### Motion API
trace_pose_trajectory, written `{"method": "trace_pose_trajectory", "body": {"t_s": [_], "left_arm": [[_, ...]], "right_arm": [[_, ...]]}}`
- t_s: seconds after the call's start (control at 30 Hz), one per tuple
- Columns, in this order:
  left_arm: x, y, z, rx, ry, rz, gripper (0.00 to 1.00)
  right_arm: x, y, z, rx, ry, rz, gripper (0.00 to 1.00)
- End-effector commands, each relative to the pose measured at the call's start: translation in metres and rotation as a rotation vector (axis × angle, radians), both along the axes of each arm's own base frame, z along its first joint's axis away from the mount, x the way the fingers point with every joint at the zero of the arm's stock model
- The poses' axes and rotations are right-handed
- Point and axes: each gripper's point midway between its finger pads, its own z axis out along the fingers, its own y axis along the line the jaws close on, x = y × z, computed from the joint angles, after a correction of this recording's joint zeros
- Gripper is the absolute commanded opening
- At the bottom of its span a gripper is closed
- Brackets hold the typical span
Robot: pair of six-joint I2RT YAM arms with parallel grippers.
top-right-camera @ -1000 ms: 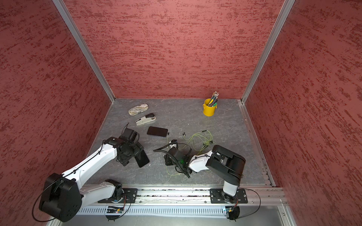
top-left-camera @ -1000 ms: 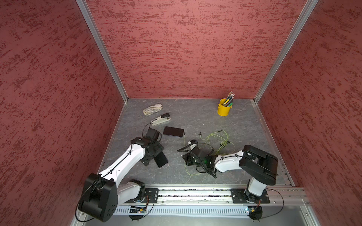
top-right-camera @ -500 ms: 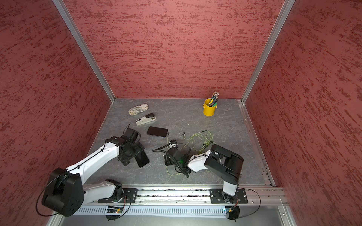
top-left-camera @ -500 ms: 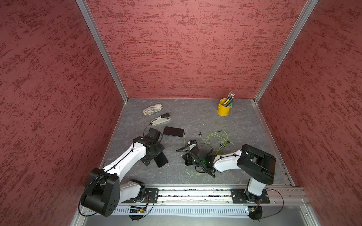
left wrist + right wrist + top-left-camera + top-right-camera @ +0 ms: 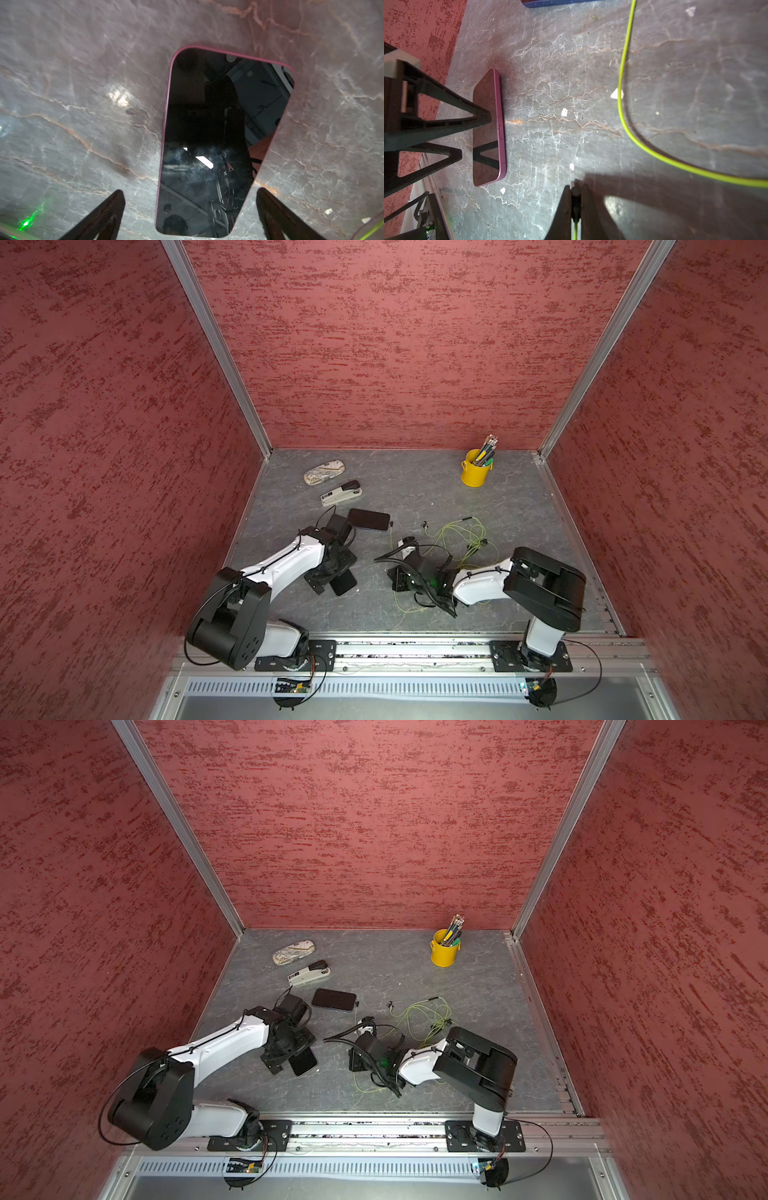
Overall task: Plug wired earphones into phones
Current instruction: Pick up the wired earphone from the center of the board, then pick up the phone at the center of the board.
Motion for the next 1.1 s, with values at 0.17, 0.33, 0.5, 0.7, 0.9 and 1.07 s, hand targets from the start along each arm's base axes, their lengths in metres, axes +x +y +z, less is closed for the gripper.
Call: {"method": "trace_pose_trajectory", "body": {"t_s": [0.17,0.33,0.5,0.7,0.9,1.07], "left_arm": [[0.009,-0.008,-0.007,-0.002,0.002,0.012,1.00],[0.006,-0.015,-0.013,0.004,0.020,0.003,0.99],[0.001,-0.020,-0.021,-0.004,0.038,0.005,0.92],[-0.001,-0.025,-0.027,-0.027,0.039,0.028,0.78],[0.004,-0.034,-0.025,-0.071,0.014,0.057,0.76],[0.018,-0.053,-0.020,-0.184,-0.043,0.123,0.75]], "right_arm": [[0.005,0.004,0.024,0.041,-0.041,-0.010,0.07],[0.003,0.005,0.030,0.059,-0.046,-0.002,0.07],[0.004,0.004,0.037,0.074,-0.058,-0.008,0.07],[0.003,0.000,0.042,0.088,-0.062,-0.017,0.08],[0.003,-0.003,0.048,0.109,-0.069,-0.029,0.08],[0.003,-0.001,0.054,0.158,-0.067,-0.039,0.08]]}}
